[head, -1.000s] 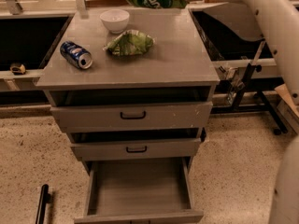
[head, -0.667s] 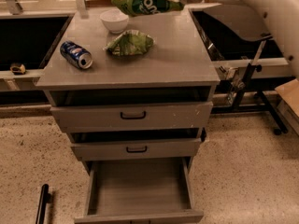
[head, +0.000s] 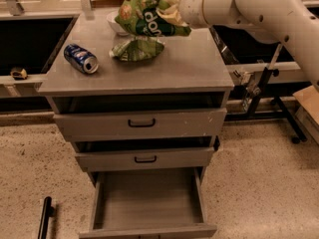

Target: Place green rice chip bag into bottom drawer

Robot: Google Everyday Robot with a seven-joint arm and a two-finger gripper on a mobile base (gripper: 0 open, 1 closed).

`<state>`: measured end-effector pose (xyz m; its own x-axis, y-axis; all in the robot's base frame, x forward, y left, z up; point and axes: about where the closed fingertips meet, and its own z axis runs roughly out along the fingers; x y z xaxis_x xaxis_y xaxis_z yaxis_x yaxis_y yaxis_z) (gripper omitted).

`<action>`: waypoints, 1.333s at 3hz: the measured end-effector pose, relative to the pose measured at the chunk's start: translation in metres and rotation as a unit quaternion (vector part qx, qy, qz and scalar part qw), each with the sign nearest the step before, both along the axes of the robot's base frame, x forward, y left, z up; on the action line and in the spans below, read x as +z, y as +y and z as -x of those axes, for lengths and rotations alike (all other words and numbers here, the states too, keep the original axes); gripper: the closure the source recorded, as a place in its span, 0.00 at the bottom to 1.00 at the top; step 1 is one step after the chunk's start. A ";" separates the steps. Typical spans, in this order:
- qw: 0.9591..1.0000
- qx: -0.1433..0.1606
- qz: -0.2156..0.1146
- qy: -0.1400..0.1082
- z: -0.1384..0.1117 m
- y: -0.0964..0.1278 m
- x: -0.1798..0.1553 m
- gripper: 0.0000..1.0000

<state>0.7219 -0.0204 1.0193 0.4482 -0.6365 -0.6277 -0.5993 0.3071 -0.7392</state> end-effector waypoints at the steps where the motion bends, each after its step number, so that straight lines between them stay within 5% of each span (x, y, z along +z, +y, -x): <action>1: 1.000 0.009 -0.002 -0.009 -0.002 0.004 -0.002 1.00; 2: 0.998 0.054 -0.023 -0.019 0.014 0.006 -0.006 1.00; 3: 0.987 0.149 -0.036 -0.042 0.058 0.030 -0.003 1.00; 4: 0.971 0.232 -0.017 -0.047 0.104 0.047 -0.014 1.00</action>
Offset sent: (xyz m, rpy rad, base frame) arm -0.0635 0.0303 0.0096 0.0729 -0.1870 0.3377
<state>0.6180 0.0261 1.0049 0.7386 -0.3316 -0.5870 -0.6088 0.0460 -0.7920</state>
